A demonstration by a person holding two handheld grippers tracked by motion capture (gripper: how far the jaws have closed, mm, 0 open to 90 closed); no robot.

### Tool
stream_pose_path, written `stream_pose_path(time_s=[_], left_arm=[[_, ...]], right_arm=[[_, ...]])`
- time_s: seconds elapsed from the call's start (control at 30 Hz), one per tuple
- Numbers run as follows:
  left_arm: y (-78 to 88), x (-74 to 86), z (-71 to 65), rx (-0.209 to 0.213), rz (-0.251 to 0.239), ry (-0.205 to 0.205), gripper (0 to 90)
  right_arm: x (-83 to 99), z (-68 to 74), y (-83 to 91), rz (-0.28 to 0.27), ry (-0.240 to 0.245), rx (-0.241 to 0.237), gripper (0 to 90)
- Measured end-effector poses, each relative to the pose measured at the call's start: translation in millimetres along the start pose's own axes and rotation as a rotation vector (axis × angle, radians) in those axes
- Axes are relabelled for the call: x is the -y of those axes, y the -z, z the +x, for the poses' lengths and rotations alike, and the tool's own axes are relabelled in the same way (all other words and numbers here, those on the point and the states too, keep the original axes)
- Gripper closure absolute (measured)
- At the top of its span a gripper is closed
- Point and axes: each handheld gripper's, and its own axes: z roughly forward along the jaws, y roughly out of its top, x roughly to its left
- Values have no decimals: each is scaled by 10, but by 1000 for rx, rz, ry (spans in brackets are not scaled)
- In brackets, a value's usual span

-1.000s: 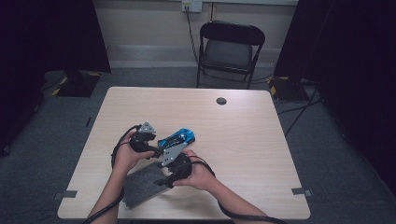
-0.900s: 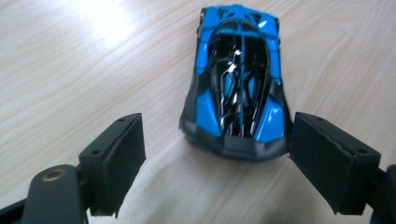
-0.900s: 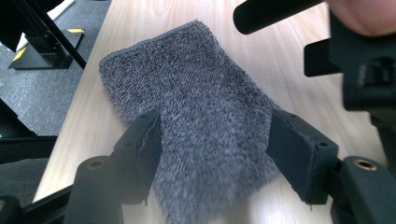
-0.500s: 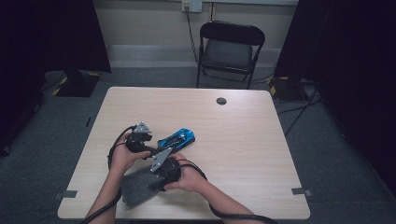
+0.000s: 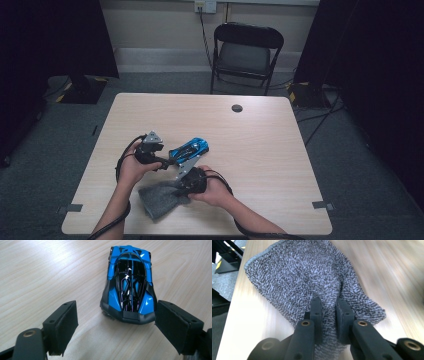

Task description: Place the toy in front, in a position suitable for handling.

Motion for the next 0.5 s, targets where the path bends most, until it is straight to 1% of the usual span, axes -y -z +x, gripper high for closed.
stream_pose_path(time_s=[0.03, 0.07, 0.1, 0.13, 0.17, 0.2, 0.23, 0.27, 0.3, 0.33, 0.37, 0.4, 0.43, 0.47, 0.5], left_arm=[[-13, 1, -11, 10, 2, 9, 180], [-19, -4, -10, 2, 1, -2, 182], [-25, -4, -14, 6, -8, 0, 180], [-25, -4, -14, 6, -8, 0, 176], [-35, -3, -23, 17, -12, -2, 173], [-35, -3, -23, 17, -12, -2, 173], [-37, -4, -24, 15, -12, -4, 173], [-36, -10, -25, 13, -17, -6, 173], [-32, -16, -22, 1, -17, -11, 174], [-32, -16, -22, 1, -17, -11, 173], [-38, -16, -39, 13, -19, -9, 173], [-38, -16, -39, 13, -19, -9, 173], [-36, -16, -44, 11, -10, -23, 173], [-35, -15, -46, 9, -10, -27, 172], [-35, -15, -45, 7, -12, -33, 172]], right_arm=[[19, -4, 32, 4, 4, 10, 793], [67, -21, 124, 10, -10, 21, 795], [93, -33, 169, 12, -14, 28, 796], [93, -33, 169, 12, -14, 28, 796], [148, -58, 255, 12, -19, 40, 798], [173, -68, 297, 6, -27, 45, 799], [173, -68, 297, 6, -27, 45, 799], [207, -86, 373, 0, -37, 49, 801], [217, -89, 404, 1, -36, 52, 801], [225, -91, 430, 2, -35, 56, 801], [233, -94, 454, 1, -40, 57, 801], [233, -94, 454, 1, -40, 57, 801], [244, -98, 474, -1, -45, 55, 801], [265, -99, 511, 0, -47, 56, 802], [265, -99, 511, 0, -47, 56, 802]])
